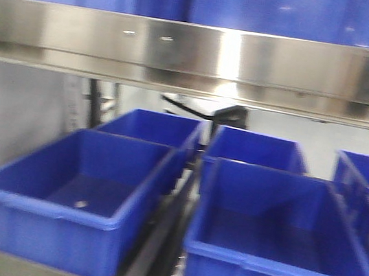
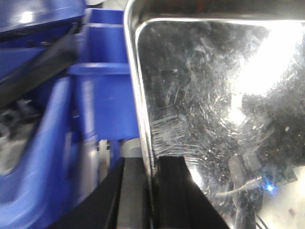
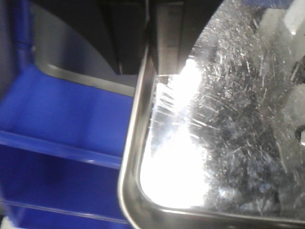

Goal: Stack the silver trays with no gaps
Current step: 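Align the base at the shelf with the tray held above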

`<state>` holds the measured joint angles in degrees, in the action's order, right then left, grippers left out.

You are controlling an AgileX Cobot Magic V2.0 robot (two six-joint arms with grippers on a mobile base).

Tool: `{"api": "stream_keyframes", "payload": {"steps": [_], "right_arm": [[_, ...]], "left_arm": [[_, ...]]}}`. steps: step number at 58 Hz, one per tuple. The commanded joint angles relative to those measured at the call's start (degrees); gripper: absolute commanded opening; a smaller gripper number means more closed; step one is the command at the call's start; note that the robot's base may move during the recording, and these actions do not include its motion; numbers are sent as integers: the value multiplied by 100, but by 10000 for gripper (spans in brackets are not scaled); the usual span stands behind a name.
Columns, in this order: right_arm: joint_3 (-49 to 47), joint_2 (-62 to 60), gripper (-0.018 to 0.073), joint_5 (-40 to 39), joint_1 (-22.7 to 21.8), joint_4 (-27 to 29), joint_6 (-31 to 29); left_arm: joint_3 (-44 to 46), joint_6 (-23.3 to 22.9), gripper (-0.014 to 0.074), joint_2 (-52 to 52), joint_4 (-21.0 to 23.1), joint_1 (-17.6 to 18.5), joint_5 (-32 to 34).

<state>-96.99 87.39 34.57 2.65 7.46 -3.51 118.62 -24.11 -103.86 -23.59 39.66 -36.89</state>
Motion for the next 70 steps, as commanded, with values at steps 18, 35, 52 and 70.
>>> {"api": "stream_keyframes", "payload": {"steps": [18, 35, 52, 70], "right_arm": [[-59, -68, -79, -250, -26, -136, -117], [-59, -68, -79, -250, -26, -136, -117], [-59, -68, -79, -250, -26, -136, -117], [-59, -68, -79, -250, -26, -136, -117]], "left_arm": [[31, 56, -20, 87, -116, -4, 200], [31, 56, -20, 87, -116, -4, 200], [31, 56, -20, 87, -116, -4, 200], [31, 56, -20, 87, -116, -4, 200]]}}
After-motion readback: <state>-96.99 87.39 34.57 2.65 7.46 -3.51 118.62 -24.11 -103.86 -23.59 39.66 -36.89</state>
